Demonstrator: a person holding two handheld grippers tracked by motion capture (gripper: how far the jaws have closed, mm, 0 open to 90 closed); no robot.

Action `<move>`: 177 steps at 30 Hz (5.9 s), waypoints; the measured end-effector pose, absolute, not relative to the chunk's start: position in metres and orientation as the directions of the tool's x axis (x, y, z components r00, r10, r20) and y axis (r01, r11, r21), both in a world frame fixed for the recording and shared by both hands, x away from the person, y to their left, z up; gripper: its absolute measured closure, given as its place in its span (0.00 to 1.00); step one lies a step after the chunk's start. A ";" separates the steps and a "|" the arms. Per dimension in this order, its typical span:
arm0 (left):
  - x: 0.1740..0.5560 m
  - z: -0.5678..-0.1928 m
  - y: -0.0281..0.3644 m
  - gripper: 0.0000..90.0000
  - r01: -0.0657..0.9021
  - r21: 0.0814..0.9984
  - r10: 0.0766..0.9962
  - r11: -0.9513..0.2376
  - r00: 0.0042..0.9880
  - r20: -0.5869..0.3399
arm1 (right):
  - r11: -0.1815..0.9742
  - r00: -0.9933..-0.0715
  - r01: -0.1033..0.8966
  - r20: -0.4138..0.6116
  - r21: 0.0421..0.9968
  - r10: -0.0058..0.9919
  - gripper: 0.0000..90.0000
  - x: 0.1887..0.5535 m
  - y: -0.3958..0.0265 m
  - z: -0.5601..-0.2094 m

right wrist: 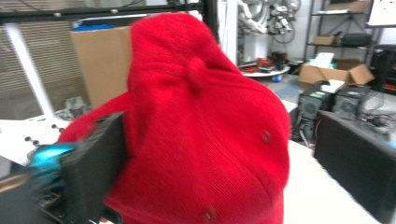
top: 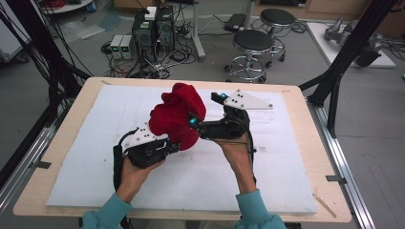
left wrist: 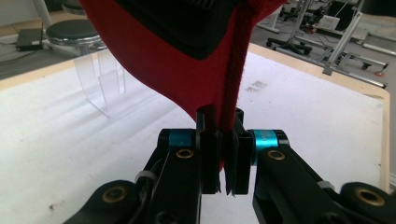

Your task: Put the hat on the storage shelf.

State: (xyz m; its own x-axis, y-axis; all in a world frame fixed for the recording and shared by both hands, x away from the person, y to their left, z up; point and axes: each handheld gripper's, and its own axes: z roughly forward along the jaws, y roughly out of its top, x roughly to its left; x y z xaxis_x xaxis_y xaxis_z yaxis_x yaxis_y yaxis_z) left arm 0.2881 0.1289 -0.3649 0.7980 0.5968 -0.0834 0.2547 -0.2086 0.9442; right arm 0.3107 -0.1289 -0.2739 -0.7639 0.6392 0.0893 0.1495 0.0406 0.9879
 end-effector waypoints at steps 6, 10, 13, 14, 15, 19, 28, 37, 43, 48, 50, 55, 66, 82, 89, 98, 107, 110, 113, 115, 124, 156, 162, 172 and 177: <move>0.294 -0.352 0.123 0.95 0.232 0.945 0.602 -0.231 0.797 -0.048 | 0.081 -0.747 0.135 0.048 0.988 0.663 0.01 0.303 -0.147 -0.275; 0.297 -0.347 0.115 0.95 0.227 0.943 0.596 -0.243 0.802 -0.040 | 0.077 -0.731 0.141 0.051 0.987 0.680 0.01 0.298 -0.162 -0.280; 0.297 -0.347 0.111 0.95 0.221 0.943 0.590 -0.251 0.807 -0.032 | 0.043 -0.724 0.151 0.081 0.988 0.685 0.01 0.297 -0.171 -0.282; 0.297 -0.348 0.106 0.95 0.227 0.941 0.586 -0.253 0.809 -0.038 | 0.032 -0.723 0.155 0.091 0.987 0.685 0.01 0.298 -0.173 -0.281; 0.297 -0.348 0.106 0.95 0.227 0.941 0.586 -0.253 0.809 -0.038 | 0.028 -0.721 0.155 0.094 0.988 0.686 0.01 0.298 -0.173 -0.280; 0.297 -0.348 0.104 0.95 0.223 0.937 0.590 -0.270 0.807 -0.022 | 0.005 -0.730 0.147 0.105 0.989 0.676 0.01 0.298 -0.175 -0.276; 0.294 -0.348 0.103 0.95 0.218 0.934 0.590 -0.282 0.807 -0.010 | -0.002 -0.737 0.141 0.106 0.990 0.667 0.01 0.300 -0.164 -0.268; 0.297 -0.346 0.110 0.95 0.226 0.939 0.607 -0.257 0.794 -0.025 | 0.002 -0.732 0.121 0.088 0.993 0.675 0.01 0.296 -0.167 -0.261; 0.305 -0.338 0.112 0.95 0.228 0.940 0.623 -0.253 0.782 -0.022 | 0.002 -0.700 0.124 0.086 0.992 0.708 0.01 0.289 -0.190 -0.271; 0.319 -0.328 0.105 0.95 0.224 0.942 0.631 -0.249 0.776 -0.017 | 0.022 -0.643 0.141 0.075 0.990 0.762 0.01 0.282 -0.216 -0.291; 0.325 -0.325 0.103 0.95 0.219 0.942 0.638 -0.253 0.770 -0.008 | 0.030 -0.614 0.155 0.072 0.987 0.786 0.01 0.279 -0.226 -0.302; 0.347 -0.314 0.095 0.95 0.222 0.942 0.666 -0.253 0.746 0.003 | 0.017 -0.565 0.195 0.098 0.981 0.819 0.01 0.272 -0.250 -0.332; 0.385 -0.310 0.076 0.95 0.249 0.931 0.690 -0.266 0.723 0.004 | -0.034 -0.501 0.227 0.147 0.973 0.853 0.01 0.261 -0.287 -0.388; 0.418 -0.330 0.060 0.95 0.300 0.914 0.760 -0.273 0.650 0.013 | -0.009 -0.498 0.239 0.131 0.971 0.857 0.01 0.254 -0.292 -0.440; 0.427 -0.343 0.050 0.95 0.302 0.901 0.759 -0.311 0.650 0.044 | -0.016 -0.499 0.217 0.125 0.976 0.858 0.01 0.249 -0.295 -0.449; 0.429 -0.349 0.048 0.95 0.318 0.893 0.777 -0.319 0.627 0.054 | -0.021 -0.486 0.201 0.118 0.979 0.866 0.01 0.249 -0.296 -0.450; 0.430 -0.356 0.047 0.95 0.337 0.897 0.795 -0.287 0.606 0.026 | -0.032 -0.481 0.191 0.122 0.981 0.868 0.01 0.250 -0.297 -0.450; 0.430 -0.358 0.044 0.95 0.349 0.896 0.807 -0.273 0.590 0.016 | -0.039 -0.477 0.191 0.128 0.981 0.869 0.01 0.252 -0.295 -0.450; 0.430 -0.359 0.040 0.95 0.344 0.893 0.808 -0.291 0.588 0.037 | -0.035 -0.475 0.190 0.123 0.981 0.871 0.01 0.253 -0.295 -0.450; 0.430 -0.363 0.036 0.95 0.349 0.883 0.808 -0.315 0.586 0.057 | -0.032 -0.478 0.185 0.118 0.982 0.871 0.01 0.253 -0.295 -0.450; 0.433 -0.377 0.038 0.95 0.368 0.881 0.812 -0.297 0.583 0.031 | -0.036 -0.478 0.190 0.124 0.981 0.870 0.01 0.252 -0.294 -0.450; 0.413 -0.382 0.070 0.20 0.371 0.879 0.715 -0.299 0.698 -0.051 | -0.010 -0.484 0.157 0.086 0.987 0.871 0.01 0.250 -0.292 -0.451; 0.378 -0.378 0.119 0.20 0.275 0.917 0.592 -0.291 0.804 -0.053 | -0.017 -0.485 0.132 0.080 0.991 0.871 0.01 0.246 -0.292 -0.452; 0.311 -0.396 0.221 0.20 0.161 0.955 0.582 -0.249 0.813 0.015 | 0.006 -0.485 0.101 0.043 0.995 0.873 0.01 0.244 -0.291 -0.453; 0.288 -0.418 0.264 0.20 0.125 0.967 0.628 -0.221 0.777 0.043 | 0.005 -0.484 0.096 0.042 0.995 0.874 0.01 0.244 -0.291 -0.453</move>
State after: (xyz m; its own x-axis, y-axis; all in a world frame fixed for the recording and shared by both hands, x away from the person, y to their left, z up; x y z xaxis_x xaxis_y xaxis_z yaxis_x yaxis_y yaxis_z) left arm 0.2882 0.2640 -0.4180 0.7771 0.6279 0.0425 0.1255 -0.2208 0.9672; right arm 0.2437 -0.2907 -0.4529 -0.4838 0.8742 0.0420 0.0958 0.0052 0.9954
